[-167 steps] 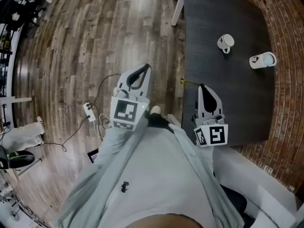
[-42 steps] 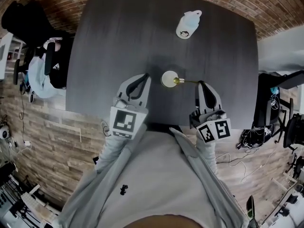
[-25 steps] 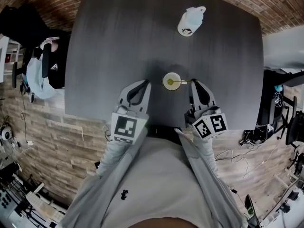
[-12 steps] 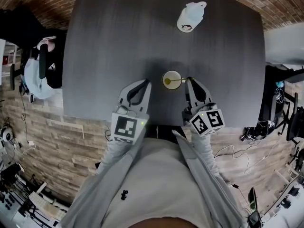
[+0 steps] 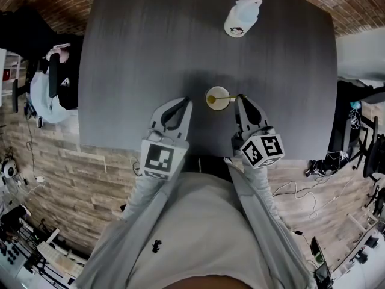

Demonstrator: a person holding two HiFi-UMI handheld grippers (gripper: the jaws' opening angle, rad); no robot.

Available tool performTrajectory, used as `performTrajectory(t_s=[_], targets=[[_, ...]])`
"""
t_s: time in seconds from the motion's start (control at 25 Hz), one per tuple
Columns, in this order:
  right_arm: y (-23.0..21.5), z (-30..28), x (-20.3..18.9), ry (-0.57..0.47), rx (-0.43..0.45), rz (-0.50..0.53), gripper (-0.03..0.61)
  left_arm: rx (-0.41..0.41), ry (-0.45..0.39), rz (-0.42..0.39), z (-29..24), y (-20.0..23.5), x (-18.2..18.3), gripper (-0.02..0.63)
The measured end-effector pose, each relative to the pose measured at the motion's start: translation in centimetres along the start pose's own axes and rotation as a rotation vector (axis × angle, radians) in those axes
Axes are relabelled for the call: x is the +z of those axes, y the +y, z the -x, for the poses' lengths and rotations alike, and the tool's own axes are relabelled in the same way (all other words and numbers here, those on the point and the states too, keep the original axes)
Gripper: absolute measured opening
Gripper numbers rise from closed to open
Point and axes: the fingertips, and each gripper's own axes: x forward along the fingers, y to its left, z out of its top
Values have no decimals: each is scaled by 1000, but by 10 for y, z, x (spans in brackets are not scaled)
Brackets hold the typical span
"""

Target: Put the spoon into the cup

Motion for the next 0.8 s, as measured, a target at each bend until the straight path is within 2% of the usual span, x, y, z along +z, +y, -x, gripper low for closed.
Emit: performTrajectory(t_s=[0.8], targets=[[-2, -12, -14, 83, 28, 15, 21, 37, -24, 8, 0, 0, 9, 20]])
